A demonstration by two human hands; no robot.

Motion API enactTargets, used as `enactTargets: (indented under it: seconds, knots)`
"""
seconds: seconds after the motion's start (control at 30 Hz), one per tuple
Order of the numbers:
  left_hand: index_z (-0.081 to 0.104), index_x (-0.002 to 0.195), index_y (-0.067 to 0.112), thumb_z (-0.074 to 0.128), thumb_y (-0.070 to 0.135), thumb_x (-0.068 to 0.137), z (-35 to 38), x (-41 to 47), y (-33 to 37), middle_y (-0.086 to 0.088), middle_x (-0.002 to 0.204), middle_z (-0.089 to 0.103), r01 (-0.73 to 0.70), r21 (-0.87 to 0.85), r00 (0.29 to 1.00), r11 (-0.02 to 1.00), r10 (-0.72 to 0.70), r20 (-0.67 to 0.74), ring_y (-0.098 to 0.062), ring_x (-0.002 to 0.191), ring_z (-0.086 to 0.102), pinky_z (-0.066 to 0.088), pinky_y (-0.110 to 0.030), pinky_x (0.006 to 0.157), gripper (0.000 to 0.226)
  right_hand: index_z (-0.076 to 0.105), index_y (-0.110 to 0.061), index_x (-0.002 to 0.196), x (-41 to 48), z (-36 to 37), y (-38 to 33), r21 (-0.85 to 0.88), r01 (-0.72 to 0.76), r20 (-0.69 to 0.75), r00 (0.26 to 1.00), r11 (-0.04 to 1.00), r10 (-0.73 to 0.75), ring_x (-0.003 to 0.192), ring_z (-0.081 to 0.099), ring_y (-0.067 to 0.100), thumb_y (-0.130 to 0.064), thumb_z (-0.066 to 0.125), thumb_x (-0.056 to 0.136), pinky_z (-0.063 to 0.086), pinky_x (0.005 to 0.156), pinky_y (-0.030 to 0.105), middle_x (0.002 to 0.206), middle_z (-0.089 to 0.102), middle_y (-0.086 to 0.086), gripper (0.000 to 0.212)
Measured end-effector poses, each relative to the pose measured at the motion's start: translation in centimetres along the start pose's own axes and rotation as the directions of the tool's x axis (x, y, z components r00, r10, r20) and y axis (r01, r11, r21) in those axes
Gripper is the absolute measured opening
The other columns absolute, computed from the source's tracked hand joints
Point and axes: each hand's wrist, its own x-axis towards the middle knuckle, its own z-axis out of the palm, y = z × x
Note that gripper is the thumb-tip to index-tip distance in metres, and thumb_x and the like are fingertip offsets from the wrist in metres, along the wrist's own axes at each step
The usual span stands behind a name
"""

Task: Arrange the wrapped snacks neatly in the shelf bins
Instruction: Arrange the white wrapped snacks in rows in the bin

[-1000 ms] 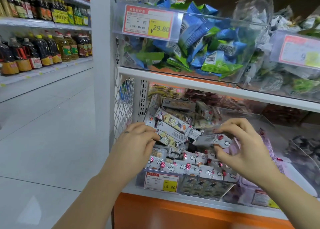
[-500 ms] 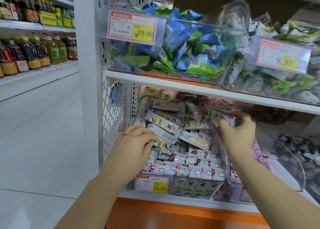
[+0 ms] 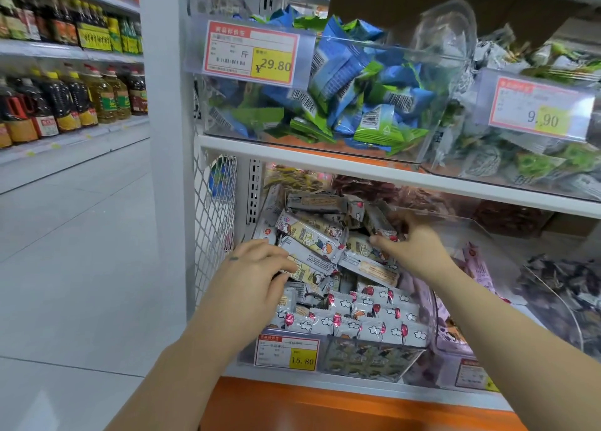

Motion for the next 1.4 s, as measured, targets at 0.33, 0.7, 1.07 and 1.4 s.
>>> enactTargets:
  seconds: [0.33, 0.7, 1.07, 1.4]
  knots:
    - [0.071, 0.102, 0.023, 0.058, 0.013, 0.089, -1.0, 0.0, -0.8, 0.013, 0.109, 0.061, 0.030, 0.001, 0.999, 1.000, -0.030, -0.040, 0.004, 0.109, 0.033, 0.024, -0.018, 0.093, 0.021, 0.053, -0.023, 0.128, -3.5, -1.4, -2.5, -0.102, 0.254, -0.096, 0.960, 0.962, -0.263, 0.098, 0.048, 0.011, -0.033, 0.071, 0.079, 0.034, 0.086, 0.021, 0.120, 0.057, -0.003, 0.053]
    - [0.071, 0.104, 0.024, 0.057, 0.016, 0.090, -1.4, -0.2, -1.3, 0.010, 0.114, 0.060, 0.082, 0.017, 0.996, 0.996, -0.082, -0.036, 0.001, 0.113, 0.032, 0.022, -0.019, 0.097, 0.021, 0.064, -0.017, 0.096, -4.2, 3.8, -7.9, -0.230, 0.464, 0.590, 0.765, 0.855, -0.257, 0.086, 0.060, 0.017, -0.032, 0.071, 0.080, 0.050, 0.074, 0.028, 0.089, 0.063, -0.004, 0.023]
    - [0.069, 0.106, 0.027, 0.056, 0.019, 0.091, -1.4, -0.2, -1.6, 0.013, 0.116, 0.059, 0.085, 0.004, 0.996, 0.996, -0.084, -0.020, 0.004, 0.114, 0.029, 0.019, -0.016, 0.098, 0.022, 0.067, -0.019, 0.111, -4.6, 3.7, -7.2, -0.216, 0.445, 0.443, 0.838, 0.869, -0.319, 0.081, 0.058, 0.010, -0.025, 0.062, 0.088, 0.046, 0.072, 0.023, 0.093, 0.066, -0.005, 0.023]
    - [0.054, 0.127, 0.031, 0.056, 0.030, 0.090, -0.8, -0.3, 0.3, 0.013, 0.128, 0.053, 0.073, 0.010, 0.995, 0.997, -0.074, 0.067, -0.004, 0.126, 0.033, 0.025, -0.026, 0.109, 0.037, 0.066, -0.042, 0.096, -7.3, -1.2, -4.2, 0.430, 0.122, 0.056, 0.985, 0.895, -0.161, 0.073, 0.068, 0.025, -0.017, 0.063, 0.088, 0.054, 0.076, 0.041, 0.078, 0.057, -0.007, 0.026]
